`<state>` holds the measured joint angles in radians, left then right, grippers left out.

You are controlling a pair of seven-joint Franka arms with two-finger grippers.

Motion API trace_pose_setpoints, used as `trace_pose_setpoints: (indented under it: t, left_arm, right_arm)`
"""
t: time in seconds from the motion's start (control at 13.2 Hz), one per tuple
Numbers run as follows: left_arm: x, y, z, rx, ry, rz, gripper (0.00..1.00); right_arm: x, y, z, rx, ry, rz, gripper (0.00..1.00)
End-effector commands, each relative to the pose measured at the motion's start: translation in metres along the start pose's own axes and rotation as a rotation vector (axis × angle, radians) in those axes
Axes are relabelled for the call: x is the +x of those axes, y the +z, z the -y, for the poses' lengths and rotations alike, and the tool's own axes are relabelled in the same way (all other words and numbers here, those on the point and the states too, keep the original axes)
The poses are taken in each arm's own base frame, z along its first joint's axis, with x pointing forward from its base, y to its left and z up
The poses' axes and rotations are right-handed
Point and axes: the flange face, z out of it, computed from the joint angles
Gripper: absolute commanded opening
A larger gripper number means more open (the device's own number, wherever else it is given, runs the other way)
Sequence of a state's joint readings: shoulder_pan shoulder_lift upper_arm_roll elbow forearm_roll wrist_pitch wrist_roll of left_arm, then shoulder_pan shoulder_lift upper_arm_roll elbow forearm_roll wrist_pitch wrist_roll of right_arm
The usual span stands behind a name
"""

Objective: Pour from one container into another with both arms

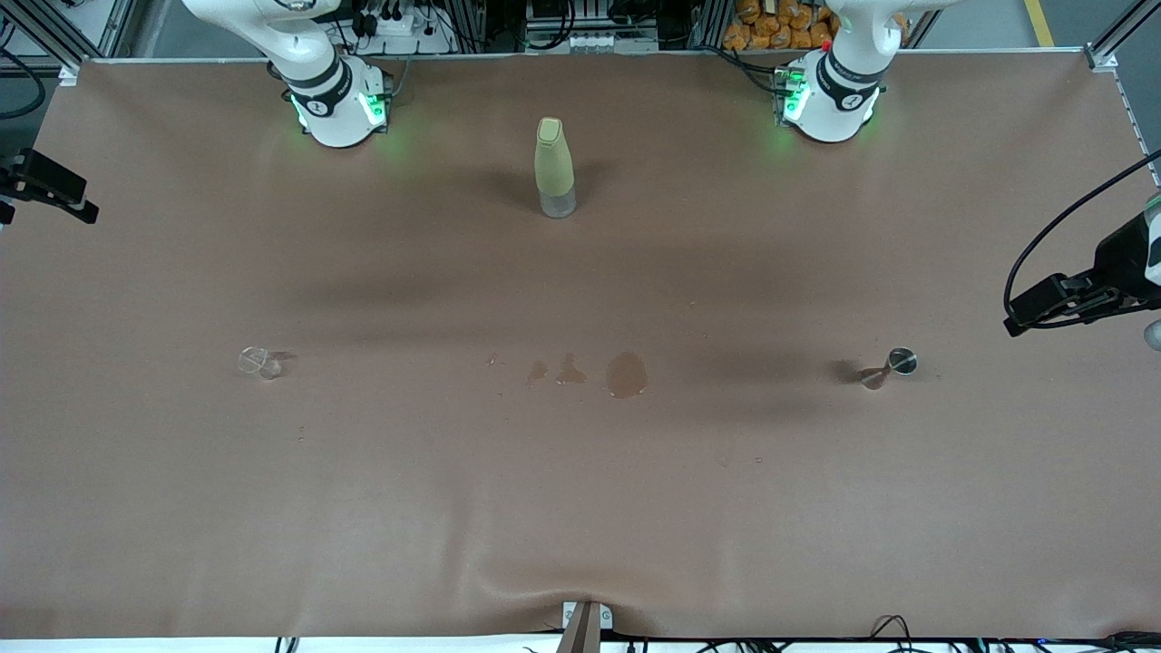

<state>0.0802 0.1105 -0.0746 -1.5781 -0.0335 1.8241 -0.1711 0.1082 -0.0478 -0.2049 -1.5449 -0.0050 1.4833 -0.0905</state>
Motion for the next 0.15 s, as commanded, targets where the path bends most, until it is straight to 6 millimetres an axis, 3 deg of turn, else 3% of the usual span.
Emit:
trace_pose_setpoints:
  t: [0.0, 0.08]
  left_arm:
    - [-0.0028, -0.0004, 0.0006, 0.027, 0.034, -0.007, 1.00]
    - [-0.0046, -0.0001, 0.0001, 0.031, 0.038, 0.005, 1.00]
  right_arm:
    - [-0.0012, -0.0009, -0.0016, 0.010, 0.011, -0.009, 1.00]
    - [-0.0012, -0.0009, -0.0016, 0.010, 0.011, -0.009, 1.00]
